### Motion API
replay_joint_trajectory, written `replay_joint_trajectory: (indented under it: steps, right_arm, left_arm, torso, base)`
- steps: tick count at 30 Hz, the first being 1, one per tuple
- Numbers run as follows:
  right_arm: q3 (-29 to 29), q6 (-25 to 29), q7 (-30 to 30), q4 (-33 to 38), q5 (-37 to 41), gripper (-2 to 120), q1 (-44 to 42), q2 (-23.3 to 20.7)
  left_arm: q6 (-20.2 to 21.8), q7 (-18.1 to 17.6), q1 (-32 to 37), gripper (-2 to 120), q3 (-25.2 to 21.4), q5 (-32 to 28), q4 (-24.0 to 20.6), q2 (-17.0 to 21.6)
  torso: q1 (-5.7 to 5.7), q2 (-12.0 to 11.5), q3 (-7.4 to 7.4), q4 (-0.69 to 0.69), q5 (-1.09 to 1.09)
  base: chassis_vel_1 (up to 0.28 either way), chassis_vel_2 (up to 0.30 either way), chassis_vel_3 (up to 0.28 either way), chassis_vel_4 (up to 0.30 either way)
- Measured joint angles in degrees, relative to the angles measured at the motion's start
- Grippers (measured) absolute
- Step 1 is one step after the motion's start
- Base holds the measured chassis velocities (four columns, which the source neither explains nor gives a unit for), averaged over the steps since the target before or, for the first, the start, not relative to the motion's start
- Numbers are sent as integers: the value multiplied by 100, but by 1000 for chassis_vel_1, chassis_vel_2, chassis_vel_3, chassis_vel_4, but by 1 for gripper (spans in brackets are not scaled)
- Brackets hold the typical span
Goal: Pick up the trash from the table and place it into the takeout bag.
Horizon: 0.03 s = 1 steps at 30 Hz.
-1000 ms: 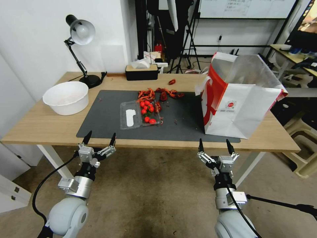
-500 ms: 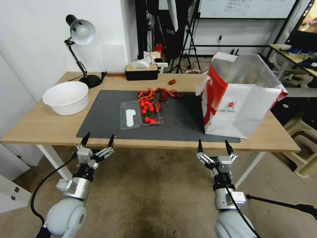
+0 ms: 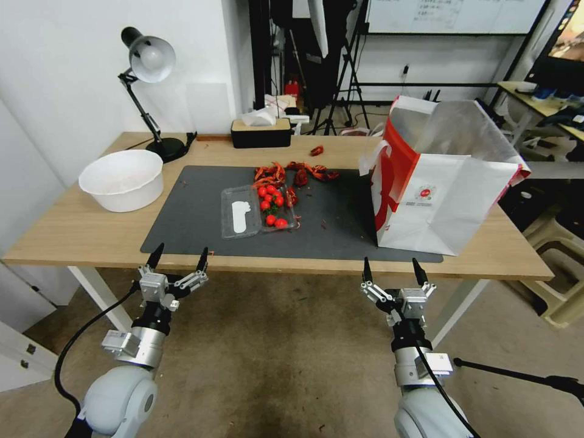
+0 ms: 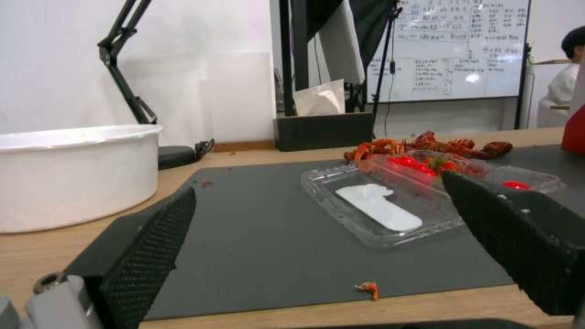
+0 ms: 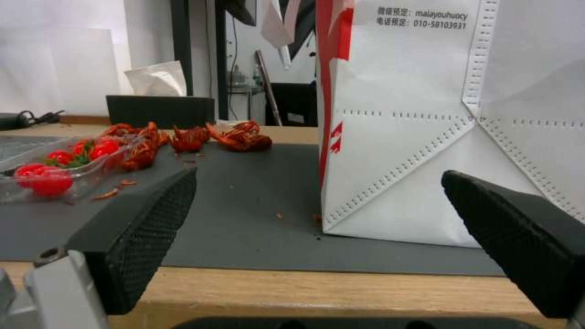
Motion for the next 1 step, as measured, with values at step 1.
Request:
replay_joint_trajectory:
  steps: [1]
  right_arm:
    - [0, 0, 0, 0, 0, 100, 0, 0]
  left_arm:
    - [0, 0, 0, 100, 0, 0, 0, 0]
  torso:
    - [0, 0, 0, 0, 0]
  base:
    - [0, 0, 0, 0]
